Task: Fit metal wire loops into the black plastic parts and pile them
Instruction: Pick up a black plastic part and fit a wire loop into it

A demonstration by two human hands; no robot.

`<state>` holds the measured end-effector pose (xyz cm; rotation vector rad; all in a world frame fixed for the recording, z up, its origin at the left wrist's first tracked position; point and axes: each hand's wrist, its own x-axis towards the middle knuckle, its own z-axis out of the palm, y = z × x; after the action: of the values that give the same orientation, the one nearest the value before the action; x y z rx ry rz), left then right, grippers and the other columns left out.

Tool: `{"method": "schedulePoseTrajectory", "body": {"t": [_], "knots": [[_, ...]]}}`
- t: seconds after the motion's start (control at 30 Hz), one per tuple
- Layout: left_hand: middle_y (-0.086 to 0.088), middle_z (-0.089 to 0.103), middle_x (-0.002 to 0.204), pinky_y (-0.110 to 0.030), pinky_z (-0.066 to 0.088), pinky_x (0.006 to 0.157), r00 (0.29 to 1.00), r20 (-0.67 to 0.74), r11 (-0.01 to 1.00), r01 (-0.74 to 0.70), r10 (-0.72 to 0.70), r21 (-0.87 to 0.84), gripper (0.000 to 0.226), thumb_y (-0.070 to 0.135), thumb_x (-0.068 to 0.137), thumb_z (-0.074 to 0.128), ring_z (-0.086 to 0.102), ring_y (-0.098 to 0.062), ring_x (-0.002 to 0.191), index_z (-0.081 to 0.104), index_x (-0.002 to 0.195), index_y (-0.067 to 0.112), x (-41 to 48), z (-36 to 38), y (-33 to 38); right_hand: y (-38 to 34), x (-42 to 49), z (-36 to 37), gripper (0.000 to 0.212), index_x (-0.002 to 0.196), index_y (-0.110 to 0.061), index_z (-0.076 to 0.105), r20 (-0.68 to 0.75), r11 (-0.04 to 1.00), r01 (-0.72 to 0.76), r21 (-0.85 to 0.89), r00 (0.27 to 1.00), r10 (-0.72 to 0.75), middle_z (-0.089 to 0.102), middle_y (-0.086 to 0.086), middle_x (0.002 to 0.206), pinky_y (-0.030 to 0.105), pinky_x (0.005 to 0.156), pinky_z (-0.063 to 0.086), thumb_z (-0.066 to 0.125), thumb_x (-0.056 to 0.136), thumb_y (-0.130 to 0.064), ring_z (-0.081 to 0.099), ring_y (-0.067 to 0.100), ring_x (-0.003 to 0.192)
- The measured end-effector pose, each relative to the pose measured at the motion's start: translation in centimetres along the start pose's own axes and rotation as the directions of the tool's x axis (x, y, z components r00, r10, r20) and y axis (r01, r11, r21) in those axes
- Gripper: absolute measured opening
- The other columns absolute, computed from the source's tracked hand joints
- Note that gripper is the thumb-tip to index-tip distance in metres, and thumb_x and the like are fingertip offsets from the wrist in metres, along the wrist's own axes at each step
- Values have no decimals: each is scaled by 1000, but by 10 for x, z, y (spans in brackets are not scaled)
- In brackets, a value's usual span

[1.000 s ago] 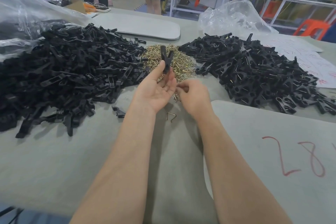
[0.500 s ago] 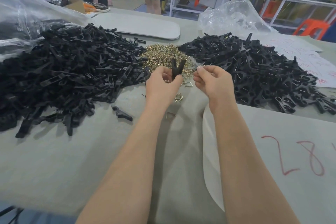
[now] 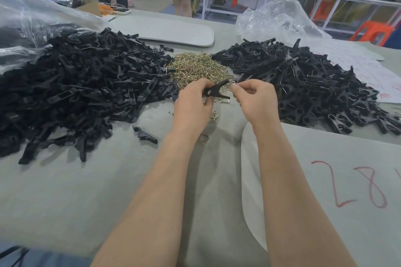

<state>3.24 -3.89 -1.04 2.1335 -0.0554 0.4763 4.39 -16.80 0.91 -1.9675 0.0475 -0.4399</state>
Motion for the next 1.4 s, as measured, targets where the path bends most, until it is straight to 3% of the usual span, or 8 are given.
{"method": "schedulePoseTrajectory", "body": {"t": [0.47,0.57,0.63,0.7,0.8,0.97,1.13,1.4], "knots": [[7,66,97,-38,50,87,995,94,999,-27,26,17,21,10,85,65,64,-17,91,66,102,22,0,-4,-2,-2,-3,-1,18,68,-13,62,181,979,-161,127,974,137,51,-2,57,22,57,39,66,85,-16,46,11,57],[13,65,88,-23,53,74,978,205,992,-15,41,-126,18,14,84,70,66,-8,81,66,98,25,-1,-11,3,-2,-1,-12,17,74,-13,58,494,746,-501,439,828,266,50,-2,60,17,51,41,64,86,-23,48,9,55],[16,64,85,-8,45,52,970,233,976,-16,67,-217,17,15,83,71,63,-5,76,65,95,26,-2,-15,8,1,-2,-15,29,85,-12,56,651,600,-655,459,708,276,53,-2,61,18,53,46,68,75,-37,52,10,55],[17,62,83,-2,37,47,971,222,965,-33,93,-260,17,16,82,72,58,5,73,63,92,26,-3,-19,11,3,-4,-16,53,101,-10,51,735,576,-710,405,628,257,62,0,68,23,59,51,67,66,-47,61,15,62],[18,59,92,-1,40,59,970,200,959,-82,140,-270,15,16,82,73,50,21,82,63,90,24,-3,-21,11,2,-6,-16,62,107,-10,56,818,627,-709,322,542,192,71,6,84,29,69,57,58,67,-58,70,23,79],[6,58,107,-17,44,92,963,197,953,-127,185,-275,19,18,81,73,56,-4,100,67,99,20,-3,-18,14,0,-7,-9,47,101,-6,59,763,622,-678,391,617,193,72,4,67,23,60,56,44,89,-49,71,15,66],[13,66,96,-31,48,96,961,234,930,-58,151,-363,24,15,81,73,62,-7,97,65,98,31,-4,-21,17,-1,-7,-3,46,90,-7,62,721,667,-633,392,662,204,71,6,63,19,54,54,38,94,-45,69,13,58],[8,71,94,-32,48,98,952,274,910,-11,136,-414,24,10,81,73,66,-4,96,66,99,24,-6,-24,20,1,-8,2,58,63,-11,73,720,662,-627,410,668,186,69,6,59,18,50,54,36,95,-43,68,12,54]]}}
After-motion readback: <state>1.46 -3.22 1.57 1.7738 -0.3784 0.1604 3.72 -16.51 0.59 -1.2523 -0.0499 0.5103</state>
